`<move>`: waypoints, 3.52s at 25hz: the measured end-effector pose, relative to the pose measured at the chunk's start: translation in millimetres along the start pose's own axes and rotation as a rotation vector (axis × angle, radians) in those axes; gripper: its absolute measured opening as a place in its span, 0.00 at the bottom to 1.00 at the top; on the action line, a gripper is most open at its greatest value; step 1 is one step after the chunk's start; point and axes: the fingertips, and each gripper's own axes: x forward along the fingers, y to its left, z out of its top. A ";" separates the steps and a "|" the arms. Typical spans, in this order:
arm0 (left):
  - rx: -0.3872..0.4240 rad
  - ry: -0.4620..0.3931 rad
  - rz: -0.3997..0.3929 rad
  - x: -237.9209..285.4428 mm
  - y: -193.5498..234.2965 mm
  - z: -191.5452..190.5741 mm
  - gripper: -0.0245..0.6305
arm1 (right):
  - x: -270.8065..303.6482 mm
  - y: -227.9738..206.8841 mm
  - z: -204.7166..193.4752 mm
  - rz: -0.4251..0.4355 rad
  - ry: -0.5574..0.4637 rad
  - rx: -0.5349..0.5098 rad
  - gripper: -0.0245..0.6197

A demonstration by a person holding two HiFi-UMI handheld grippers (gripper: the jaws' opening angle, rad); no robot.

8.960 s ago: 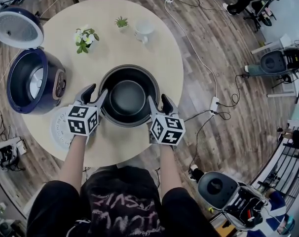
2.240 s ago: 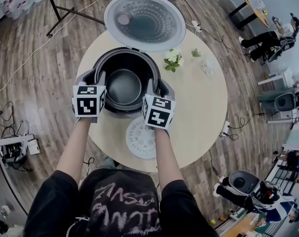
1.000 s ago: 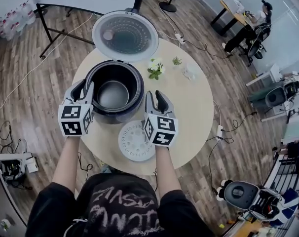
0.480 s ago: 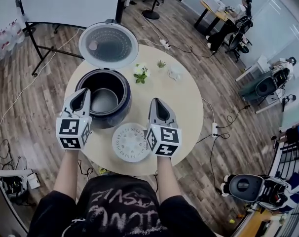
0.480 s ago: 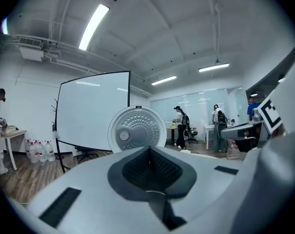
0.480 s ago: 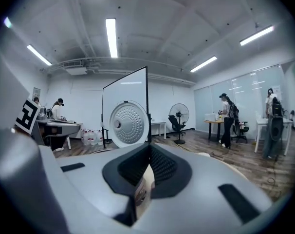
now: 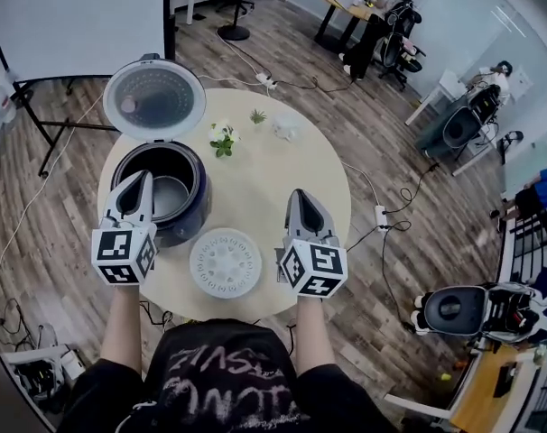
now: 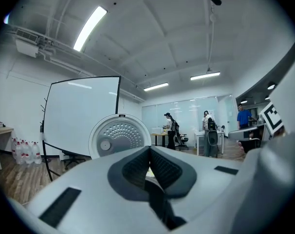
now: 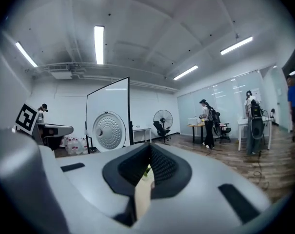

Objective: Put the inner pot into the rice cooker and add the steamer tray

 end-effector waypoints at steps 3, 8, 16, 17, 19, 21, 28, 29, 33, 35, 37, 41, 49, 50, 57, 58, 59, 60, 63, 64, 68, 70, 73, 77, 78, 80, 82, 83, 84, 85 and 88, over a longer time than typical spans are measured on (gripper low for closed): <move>-0.011 -0.006 -0.033 8.3 -13.6 1.4 0.06 | -11.3 -12.4 1.3 -0.033 -0.010 0.001 0.05; 0.003 -0.014 -0.083 15.6 -38.7 6.7 0.06 | -26.4 -29.2 2.7 -0.066 -0.014 -0.003 0.05; 0.013 -0.026 -0.103 18.0 -49.2 7.7 0.07 | -32.1 -40.3 -3.7 -0.075 -0.004 0.011 0.08; 0.012 -0.022 -0.104 18.5 -49.5 6.5 0.08 | -31.6 -40.4 -3.4 -0.068 -0.008 0.011 0.11; 0.009 -0.014 -0.108 19.9 -50.6 4.6 0.13 | -30.0 -39.2 -2.3 -0.047 -0.016 0.013 0.18; 0.008 -0.006 -0.112 20.8 -51.5 3.2 0.21 | -28.1 -37.3 -2.5 -0.029 -0.016 0.008 0.28; 0.014 -0.003 -0.101 17.4 -44.7 4.1 0.36 | -25.5 -30.6 -4.9 0.002 -0.003 0.000 0.40; 0.013 -0.003 -0.101 17.5 -44.4 4.3 0.36 | -25.1 -30.4 -4.1 0.004 -0.004 -0.004 0.40; 0.016 0.006 -0.105 18.2 -47.1 2.7 0.37 | -22.8 -31.0 -4.4 0.014 0.006 -0.005 0.40; 0.017 0.010 -0.104 17.2 -49.1 1.0 0.37 | -23.2 -31.1 -6.3 0.017 0.013 -0.003 0.40; 0.016 0.017 -0.105 16.2 -51.4 -1.3 0.37 | -23.6 -30.9 -8.9 0.021 0.023 -0.001 0.40; 0.014 0.041 -0.108 15.2 -54.3 -8.6 0.37 | -20.2 -28.5 -18.2 0.034 0.055 0.008 0.40; -0.021 0.156 -0.100 3.9 -58.4 -58.8 0.37 | -17.9 -17.7 -65.2 0.073 0.169 0.045 0.40; -0.032 0.175 -0.100 2.3 -58.2 -67.3 0.37 | -17.0 -15.6 -73.0 0.078 0.186 0.049 0.40; -0.071 0.280 -0.112 -8.2 -67.7 -119.7 0.36 | -15.5 -4.0 -132.5 0.112 0.313 0.082 0.40; -0.074 0.299 -0.118 -10.9 -71.7 -128.6 0.36 | -16.5 -3.0 -140.6 0.116 0.331 0.084 0.40; -0.080 0.321 -0.123 -14.3 -75.3 -138.7 0.36 | -17.8 -1.6 -149.2 0.121 0.351 0.084 0.40; -0.088 0.346 -0.124 -18.4 -78.2 -150.1 0.36 | -19.5 0.0 -158.5 0.126 0.372 0.085 0.40; -0.127 0.433 -0.118 -31.5 -83.6 -190.4 0.36 | -25.7 2.7 -189.9 0.132 0.445 0.101 0.40; -0.143 0.462 -0.114 -35.5 -84.6 -204.3 0.35 | -28.1 3.0 -200.6 0.132 0.470 0.107 0.39; -0.186 0.571 -0.084 -48.6 -81.6 -257.1 0.35 | -37.3 6.0 -243.7 0.136 0.565 0.136 0.39; -0.203 0.617 -0.073 -52.2 -81.1 -281.0 0.35 | -42.2 5.1 -265.3 0.135 0.609 0.147 0.39; -0.213 0.678 -0.069 -56.6 -83.1 -309.5 0.34 | -50.0 3.8 -295.4 0.128 0.677 0.160 0.38; -0.225 0.738 -0.078 -59.3 -90.3 -336.8 0.33 | -55.2 7.4 -324.3 0.135 0.741 0.174 0.36; -0.228 0.751 -0.079 -60.7 -91.7 -342.2 0.33 | -55.9 8.8 -330.3 0.137 0.755 0.178 0.36; -0.232 0.774 -0.079 -63.8 -94.3 -350.4 0.33 | -57.4 11.2 -339.9 0.139 0.777 0.185 0.36; -0.229 0.789 -0.080 -64.7 -96.0 -355.7 0.33 | -57.8 12.1 -346.8 0.141 0.794 0.189 0.35; -0.228 0.794 -0.079 -64.5 -96.0 -357.3 0.33 | -57.6 12.4 -349.7 0.144 0.802 0.189 0.35; -0.227 0.798 -0.077 -64.0 -95.5 -358.5 0.32 | -57.3 12.6 -352.1 0.146 0.809 0.188 0.34; -0.226 0.800 -0.074 -63.2 -94.7 -359.6 0.32 | -56.7 12.3 -354.1 0.147 0.815 0.187 0.33; -0.215 0.810 -0.070 -60.9 -92.6 -363.4 0.30 | -54.1 11.4 -358.2 0.149 0.830 0.186 0.30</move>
